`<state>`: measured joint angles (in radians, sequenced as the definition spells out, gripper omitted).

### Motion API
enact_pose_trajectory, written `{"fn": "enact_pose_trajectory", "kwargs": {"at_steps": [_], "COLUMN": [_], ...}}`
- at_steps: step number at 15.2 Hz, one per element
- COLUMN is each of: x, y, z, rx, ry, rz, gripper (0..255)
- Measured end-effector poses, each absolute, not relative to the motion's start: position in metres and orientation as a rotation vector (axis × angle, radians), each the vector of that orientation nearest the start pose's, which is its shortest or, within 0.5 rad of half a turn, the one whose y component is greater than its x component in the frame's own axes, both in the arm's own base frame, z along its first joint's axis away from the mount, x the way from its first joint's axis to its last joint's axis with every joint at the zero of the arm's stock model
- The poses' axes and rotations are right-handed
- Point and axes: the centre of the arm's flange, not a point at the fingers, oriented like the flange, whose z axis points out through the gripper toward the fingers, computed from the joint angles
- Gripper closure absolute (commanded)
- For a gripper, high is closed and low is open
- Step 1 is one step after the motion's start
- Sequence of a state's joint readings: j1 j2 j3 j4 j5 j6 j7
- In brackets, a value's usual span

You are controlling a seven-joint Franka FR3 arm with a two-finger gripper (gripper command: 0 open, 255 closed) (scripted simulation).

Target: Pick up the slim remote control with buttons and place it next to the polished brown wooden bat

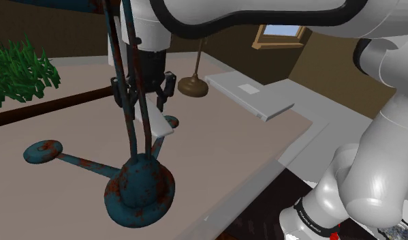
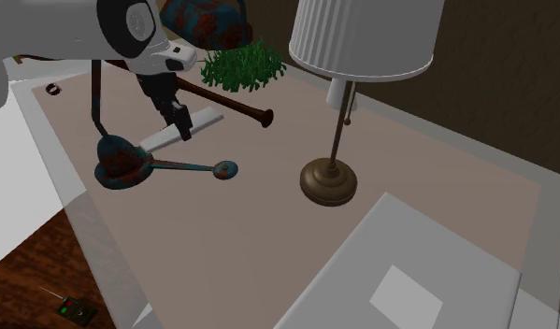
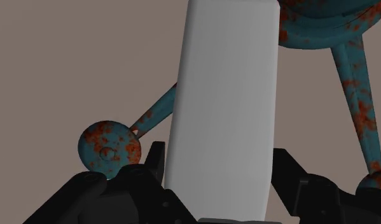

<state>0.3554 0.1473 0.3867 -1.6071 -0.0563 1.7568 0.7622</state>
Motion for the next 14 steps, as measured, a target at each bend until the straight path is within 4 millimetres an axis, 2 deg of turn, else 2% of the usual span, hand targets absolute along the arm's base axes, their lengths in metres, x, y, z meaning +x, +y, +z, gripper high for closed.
{"fn": "enact_pose_trajectory", "kwargs": {"at_steps": [14], "x": [0.459], "y": [0.397], "z": [0.468], "rx": [-3.134], "ry": [0.020], "rz": [-0.013], "gripper": [255]}}
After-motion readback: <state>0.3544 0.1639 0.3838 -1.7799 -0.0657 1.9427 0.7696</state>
